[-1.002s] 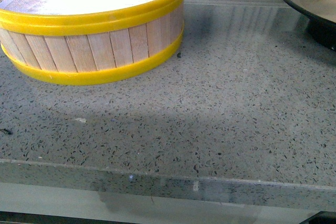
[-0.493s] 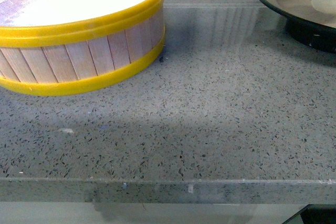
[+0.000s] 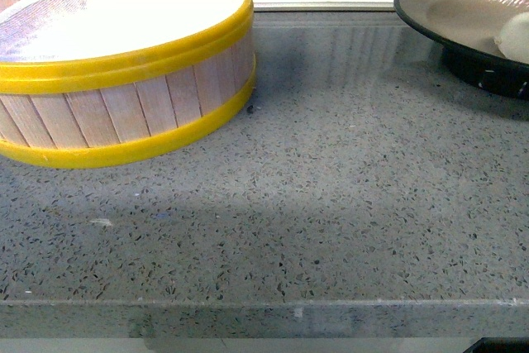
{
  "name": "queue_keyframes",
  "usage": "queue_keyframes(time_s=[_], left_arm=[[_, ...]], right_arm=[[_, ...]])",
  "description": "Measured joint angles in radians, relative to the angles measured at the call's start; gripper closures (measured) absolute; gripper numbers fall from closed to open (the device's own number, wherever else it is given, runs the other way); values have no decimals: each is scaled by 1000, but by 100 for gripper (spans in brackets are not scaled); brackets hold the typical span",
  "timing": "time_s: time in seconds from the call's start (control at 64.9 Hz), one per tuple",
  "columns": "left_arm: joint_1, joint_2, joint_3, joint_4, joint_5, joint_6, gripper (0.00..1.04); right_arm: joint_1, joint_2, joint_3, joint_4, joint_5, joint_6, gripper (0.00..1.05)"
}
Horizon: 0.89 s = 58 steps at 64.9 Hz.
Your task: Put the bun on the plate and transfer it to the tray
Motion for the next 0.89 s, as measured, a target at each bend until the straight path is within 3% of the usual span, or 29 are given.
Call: queue_keyframes(time_s=[0.092,0.293,0.478,0.647,0.894], left_arm=[[11,-16,11,0,8,-19,5],[74,-148,-63,68,4,-45,7],[218,-455,-314,174,-30,-39,7],[376,-801,-659,217,-43,-10,7],[624,-1189,-1012,165,52,-5,7]], right_arm=[[0,0,0,0,0,0,9],[0,0,0,0,0,0,9],[0,0,0,0,0,0,9],[0,0,0,0,0,0,9],[0,0,0,0,0,0,9]])
